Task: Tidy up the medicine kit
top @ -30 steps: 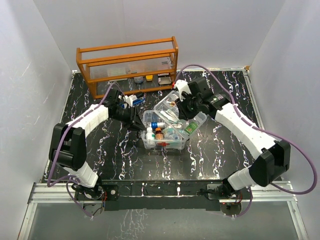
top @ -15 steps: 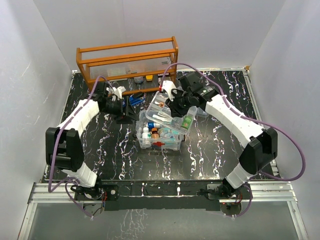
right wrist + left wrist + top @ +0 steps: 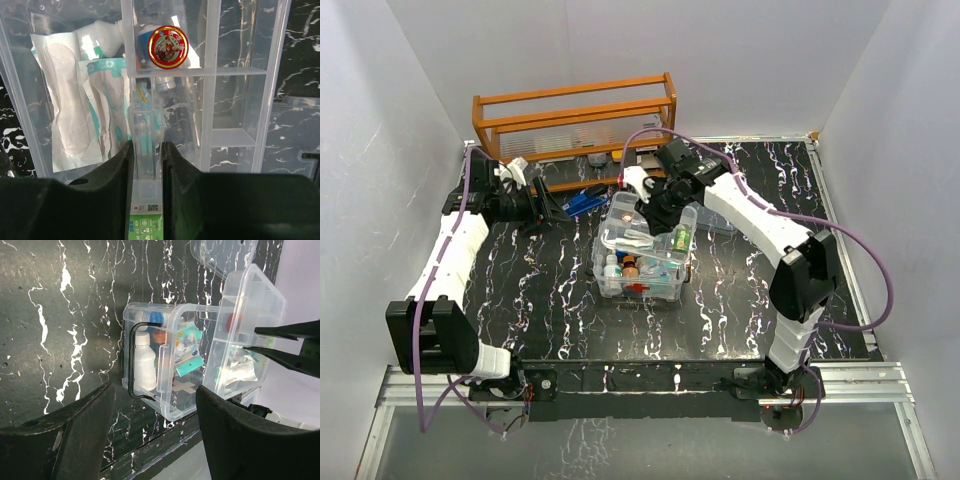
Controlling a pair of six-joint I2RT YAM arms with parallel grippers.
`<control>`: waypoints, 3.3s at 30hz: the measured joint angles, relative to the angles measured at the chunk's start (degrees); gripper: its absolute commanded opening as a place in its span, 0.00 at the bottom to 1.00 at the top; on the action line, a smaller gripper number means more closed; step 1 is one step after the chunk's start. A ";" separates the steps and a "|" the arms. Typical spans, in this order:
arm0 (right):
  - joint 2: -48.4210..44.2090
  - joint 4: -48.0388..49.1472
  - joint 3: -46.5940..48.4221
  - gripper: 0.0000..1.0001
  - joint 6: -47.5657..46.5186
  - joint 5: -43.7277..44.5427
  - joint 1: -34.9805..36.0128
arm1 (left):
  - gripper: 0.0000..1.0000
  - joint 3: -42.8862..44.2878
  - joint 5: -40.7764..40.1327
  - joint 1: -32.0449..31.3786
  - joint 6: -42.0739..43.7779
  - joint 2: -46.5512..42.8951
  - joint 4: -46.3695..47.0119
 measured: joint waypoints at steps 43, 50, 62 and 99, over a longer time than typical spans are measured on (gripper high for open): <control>4.79 -2.27 0.35 0.00 -6.71 -0.94 4.94 | 0.67 -5.25 2.86 -0.02 -0.94 0.04 2.51; 4.48 -2.25 -0.07 0.00 -7.04 -1.66 4.96 | 0.67 -5.57 3.04 -0.02 -0.94 0.17 2.69; 3.80 -2.12 -1.01 0.00 -6.93 -2.19 5.05 | 0.67 -6.19 3.13 -0.02 -0.94 0.20 2.89; 3.30 -0.50 -3.82 0.03 -5.75 -0.79 5.73 | 0.69 -6.19 3.67 -0.02 -0.94 0.90 2.95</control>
